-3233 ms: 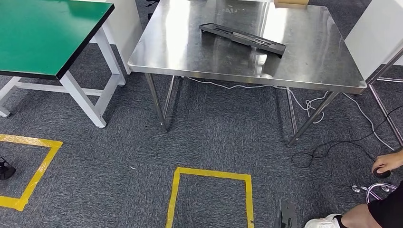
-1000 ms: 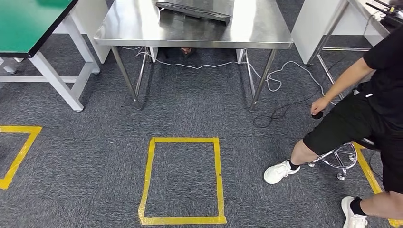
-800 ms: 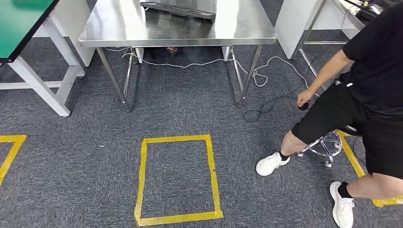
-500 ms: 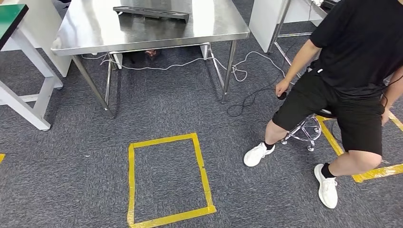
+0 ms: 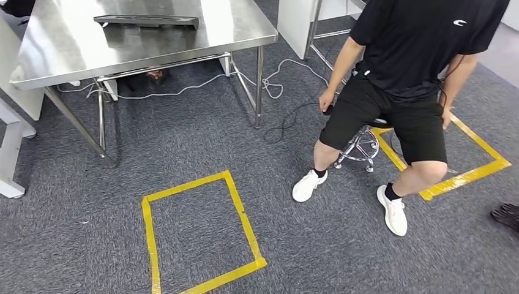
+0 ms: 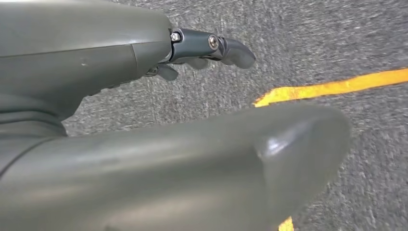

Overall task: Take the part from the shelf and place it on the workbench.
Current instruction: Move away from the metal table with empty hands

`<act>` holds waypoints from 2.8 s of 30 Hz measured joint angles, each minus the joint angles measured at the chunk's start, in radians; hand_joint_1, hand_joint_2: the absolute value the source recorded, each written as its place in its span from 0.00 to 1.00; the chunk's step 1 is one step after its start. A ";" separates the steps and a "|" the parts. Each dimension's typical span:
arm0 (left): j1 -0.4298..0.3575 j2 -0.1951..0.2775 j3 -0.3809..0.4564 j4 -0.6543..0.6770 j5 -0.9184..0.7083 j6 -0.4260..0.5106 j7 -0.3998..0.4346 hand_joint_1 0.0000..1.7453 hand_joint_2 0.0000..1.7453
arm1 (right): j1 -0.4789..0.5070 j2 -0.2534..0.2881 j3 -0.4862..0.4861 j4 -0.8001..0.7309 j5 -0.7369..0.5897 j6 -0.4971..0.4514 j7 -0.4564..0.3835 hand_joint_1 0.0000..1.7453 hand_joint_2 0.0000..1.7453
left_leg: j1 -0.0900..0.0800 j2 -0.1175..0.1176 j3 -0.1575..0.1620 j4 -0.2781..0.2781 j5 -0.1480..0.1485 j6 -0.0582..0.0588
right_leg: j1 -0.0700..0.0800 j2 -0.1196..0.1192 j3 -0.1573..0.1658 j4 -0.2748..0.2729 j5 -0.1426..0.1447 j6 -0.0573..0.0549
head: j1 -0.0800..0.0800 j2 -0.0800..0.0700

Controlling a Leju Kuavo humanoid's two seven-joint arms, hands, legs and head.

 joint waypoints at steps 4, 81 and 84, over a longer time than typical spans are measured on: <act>0.000 -0.003 0.000 0.000 0.000 0.002 0.001 0.00 0.00 | 0.004 -0.001 0.000 0.001 0.004 0.003 0.005 0.00 0.00 | -0.003 0.052 -0.007 -0.024 0.028 0.040 | 0.001 -0.070 -0.068 0.106 -0.050 -0.002 | 0.008 0.000; 0.003 0.004 0.025 0.007 -0.030 0.013 0.044 0.00 0.00 | -0.007 0.001 0.063 0.004 0.068 0.012 0.055 0.00 0.00 | 0.001 0.103 -0.047 0.115 -0.079 -0.021 | 0.001 -0.122 0.021 -0.001 -0.014 -0.039 | -0.002 0.000; 0.006 0.004 0.026 0.008 -0.029 0.013 0.044 0.00 0.00 | -0.006 0.003 0.062 0.004 0.069 0.012 0.056 0.00 0.00 | -0.002 0.066 -0.126 0.273 -0.135 -0.013 | 0.016 -0.075 0.019 0.001 -0.011 -0.046 | -0.004 0.000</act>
